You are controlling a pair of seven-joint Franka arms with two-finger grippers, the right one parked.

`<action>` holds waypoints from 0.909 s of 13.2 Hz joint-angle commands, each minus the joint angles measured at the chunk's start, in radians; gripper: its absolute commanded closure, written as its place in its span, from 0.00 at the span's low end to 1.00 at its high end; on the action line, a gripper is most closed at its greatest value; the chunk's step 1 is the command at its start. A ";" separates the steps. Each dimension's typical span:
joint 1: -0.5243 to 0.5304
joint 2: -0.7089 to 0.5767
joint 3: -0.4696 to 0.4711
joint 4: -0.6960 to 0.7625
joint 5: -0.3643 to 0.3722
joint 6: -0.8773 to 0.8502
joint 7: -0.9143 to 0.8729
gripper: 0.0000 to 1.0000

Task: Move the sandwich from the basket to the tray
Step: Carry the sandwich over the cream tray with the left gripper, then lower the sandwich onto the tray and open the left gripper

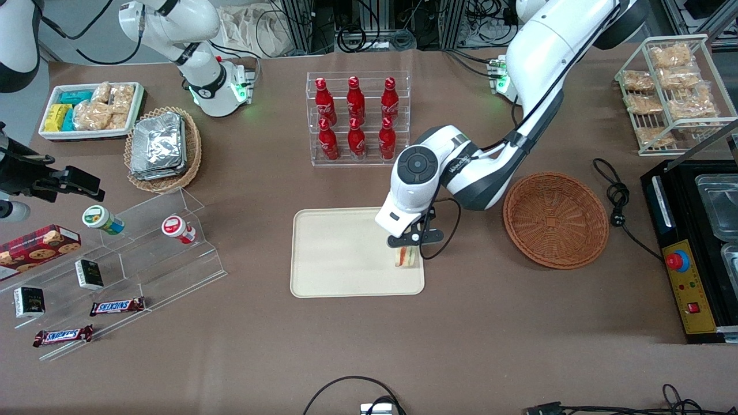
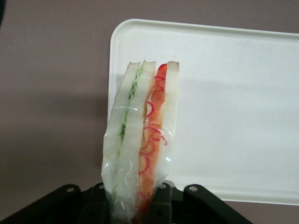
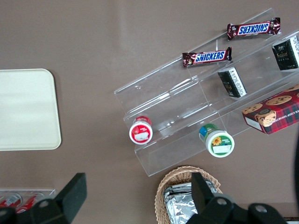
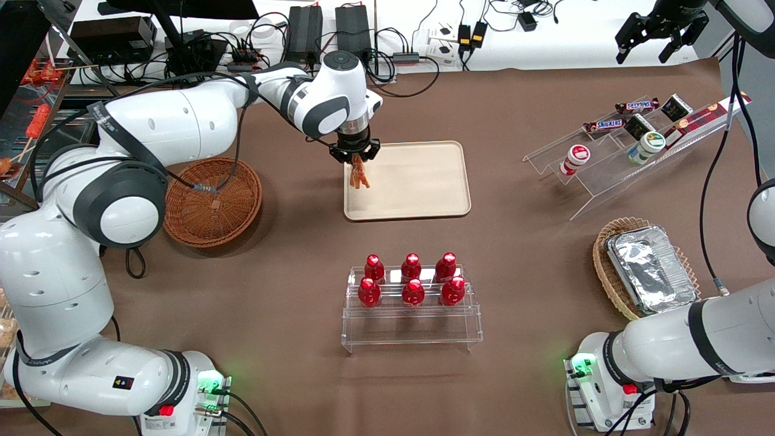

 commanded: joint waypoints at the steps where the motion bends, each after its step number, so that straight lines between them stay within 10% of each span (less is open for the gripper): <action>1: -0.041 0.043 0.006 0.033 0.054 0.026 -0.039 0.84; 12: -0.054 0.146 0.006 0.035 0.151 0.084 -0.107 0.74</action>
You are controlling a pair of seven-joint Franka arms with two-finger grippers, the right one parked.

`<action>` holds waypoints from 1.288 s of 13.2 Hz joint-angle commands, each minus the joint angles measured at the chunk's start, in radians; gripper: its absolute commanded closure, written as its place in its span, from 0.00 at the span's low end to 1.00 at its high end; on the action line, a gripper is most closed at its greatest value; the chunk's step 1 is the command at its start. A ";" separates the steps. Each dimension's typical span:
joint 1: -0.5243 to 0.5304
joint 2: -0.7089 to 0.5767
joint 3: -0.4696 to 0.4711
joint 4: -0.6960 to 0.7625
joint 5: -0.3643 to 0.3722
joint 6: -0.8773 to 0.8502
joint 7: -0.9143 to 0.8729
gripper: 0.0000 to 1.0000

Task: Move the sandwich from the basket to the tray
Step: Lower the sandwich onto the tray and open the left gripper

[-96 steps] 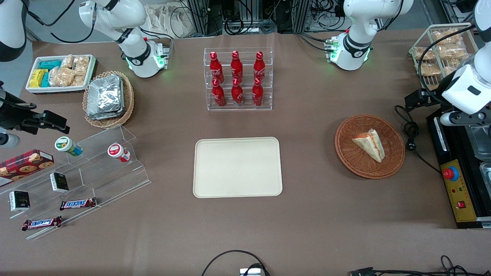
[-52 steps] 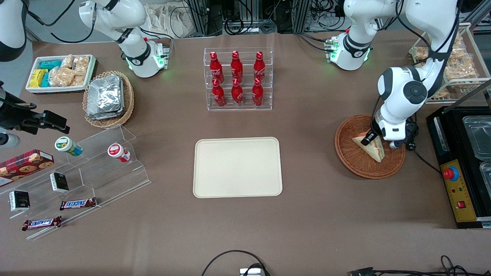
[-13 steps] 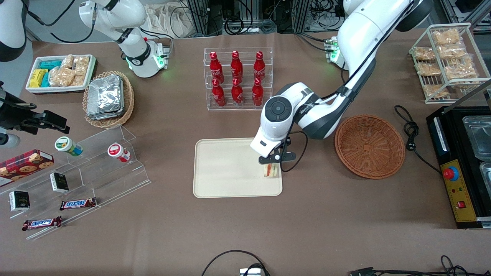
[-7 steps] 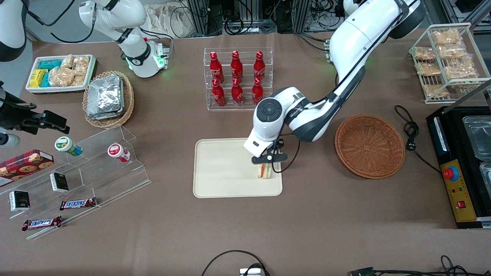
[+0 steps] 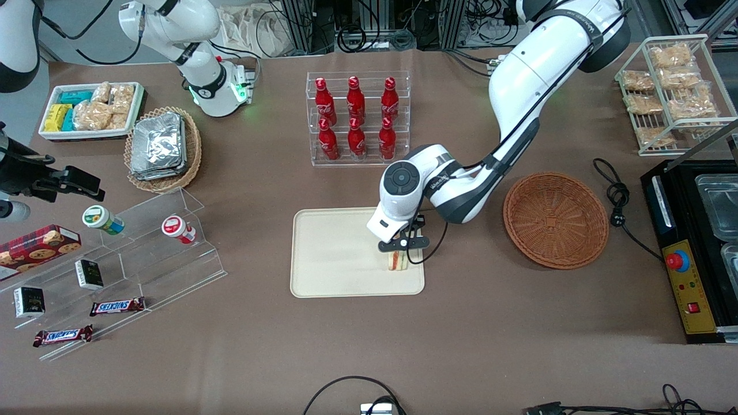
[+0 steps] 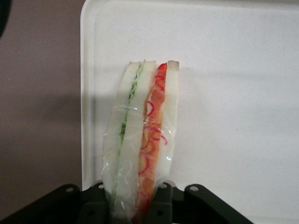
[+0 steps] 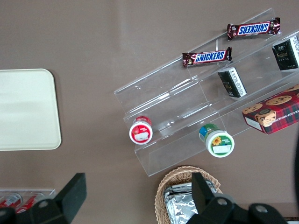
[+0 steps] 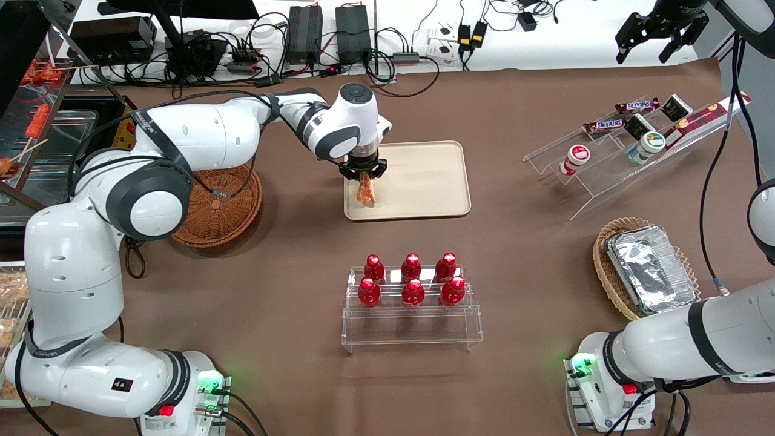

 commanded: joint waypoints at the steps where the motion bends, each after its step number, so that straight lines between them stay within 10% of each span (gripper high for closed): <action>1: -0.024 0.023 0.005 0.033 0.028 -0.002 -0.031 0.68; 8: -0.026 0.026 0.011 0.051 0.068 -0.008 -0.069 0.00; 17: 0.086 -0.150 0.009 0.192 0.050 -0.258 -0.170 0.00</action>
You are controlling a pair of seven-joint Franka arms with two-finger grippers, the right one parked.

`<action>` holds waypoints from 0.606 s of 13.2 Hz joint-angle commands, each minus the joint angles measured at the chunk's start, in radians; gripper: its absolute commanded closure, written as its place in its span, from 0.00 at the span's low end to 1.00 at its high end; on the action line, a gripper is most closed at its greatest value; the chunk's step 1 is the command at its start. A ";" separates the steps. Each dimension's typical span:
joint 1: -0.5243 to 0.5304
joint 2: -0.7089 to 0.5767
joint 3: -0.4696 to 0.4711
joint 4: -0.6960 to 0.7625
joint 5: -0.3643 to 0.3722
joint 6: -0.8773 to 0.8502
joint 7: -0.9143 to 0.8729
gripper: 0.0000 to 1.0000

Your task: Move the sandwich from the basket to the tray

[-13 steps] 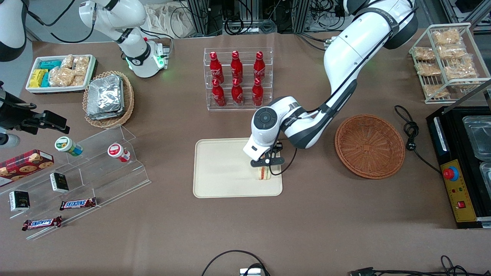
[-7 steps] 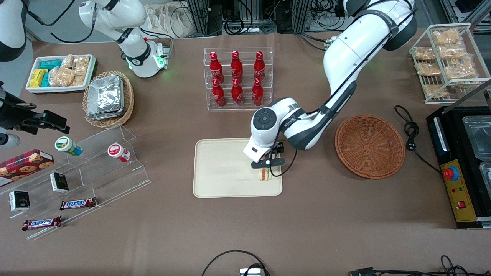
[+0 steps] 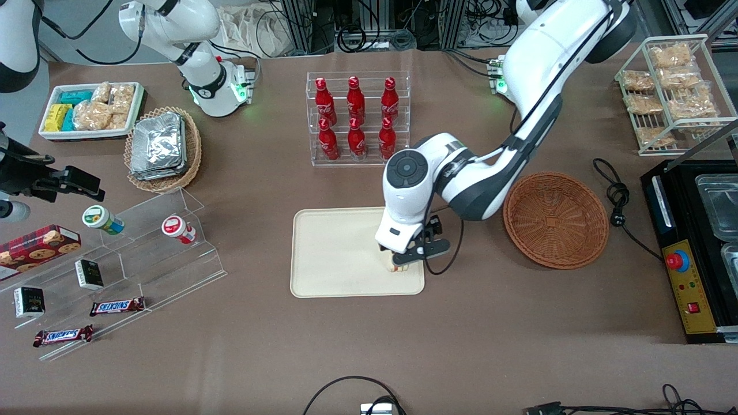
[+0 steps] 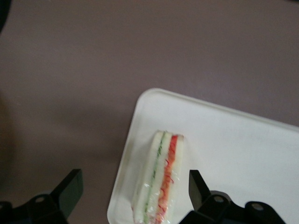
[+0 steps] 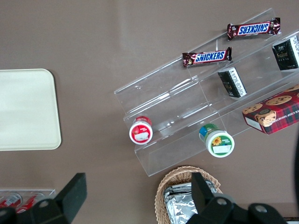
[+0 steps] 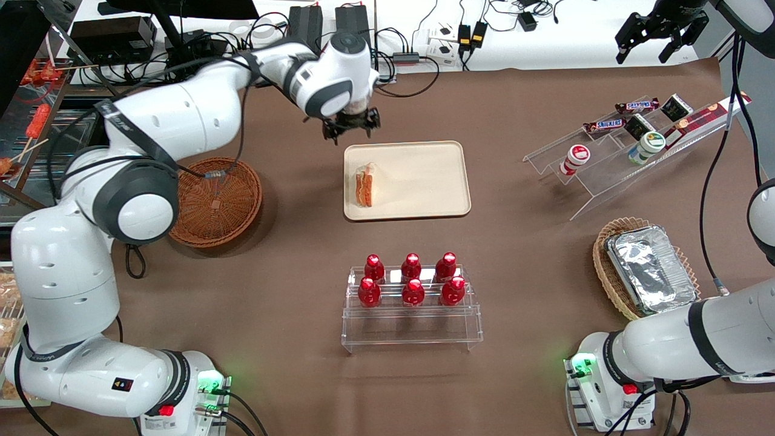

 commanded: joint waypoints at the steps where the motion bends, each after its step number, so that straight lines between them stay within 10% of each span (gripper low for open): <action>1: 0.094 -0.098 -0.001 -0.011 -0.001 -0.067 -0.009 0.00; 8: 0.246 -0.229 -0.002 -0.008 -0.083 -0.184 0.177 0.00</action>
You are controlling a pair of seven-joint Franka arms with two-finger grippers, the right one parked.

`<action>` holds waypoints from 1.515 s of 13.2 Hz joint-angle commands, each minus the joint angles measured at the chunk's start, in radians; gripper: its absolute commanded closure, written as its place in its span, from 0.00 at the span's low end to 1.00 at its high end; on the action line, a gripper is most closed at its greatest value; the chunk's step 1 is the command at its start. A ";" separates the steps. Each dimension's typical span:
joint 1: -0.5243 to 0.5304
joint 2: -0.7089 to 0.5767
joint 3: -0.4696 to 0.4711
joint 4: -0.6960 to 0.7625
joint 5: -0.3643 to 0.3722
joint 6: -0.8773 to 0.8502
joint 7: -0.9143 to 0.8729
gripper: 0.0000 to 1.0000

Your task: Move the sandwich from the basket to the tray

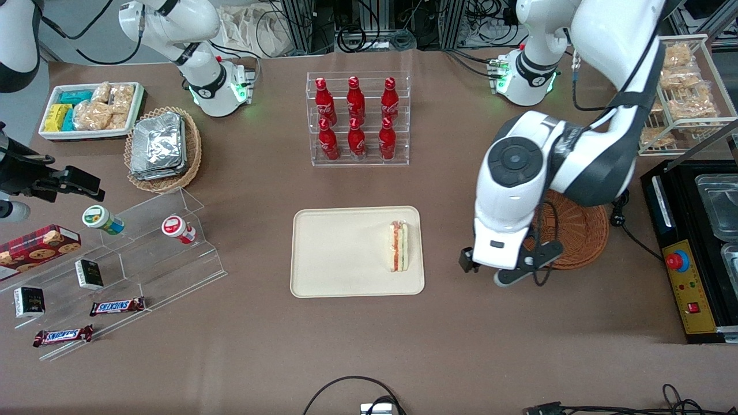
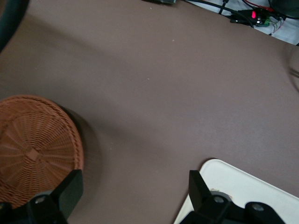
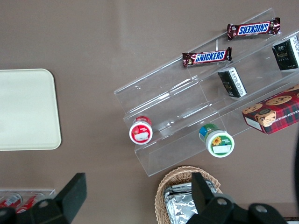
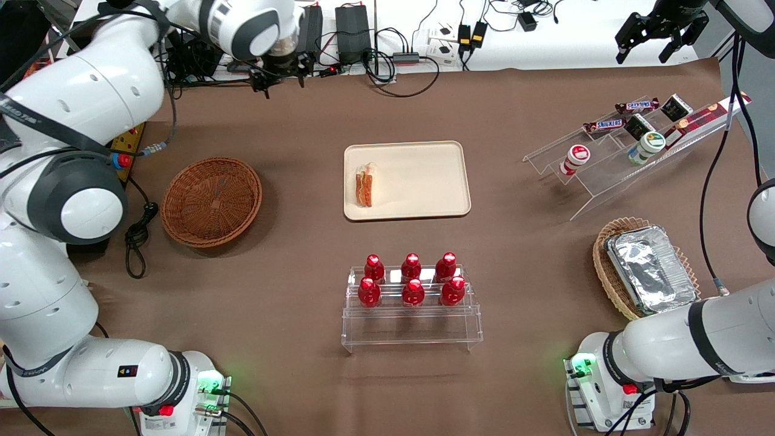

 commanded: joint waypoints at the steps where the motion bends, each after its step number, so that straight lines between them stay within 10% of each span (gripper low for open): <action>1: 0.050 -0.053 -0.004 -0.019 -0.052 -0.029 0.078 0.00; 5: 0.106 -0.120 0.026 -0.028 -0.113 -0.063 0.266 0.00; 10: 0.026 -0.323 0.352 -0.120 -0.378 -0.106 0.661 0.00; 20: -0.017 -0.510 0.519 -0.154 -0.500 -0.284 0.908 0.00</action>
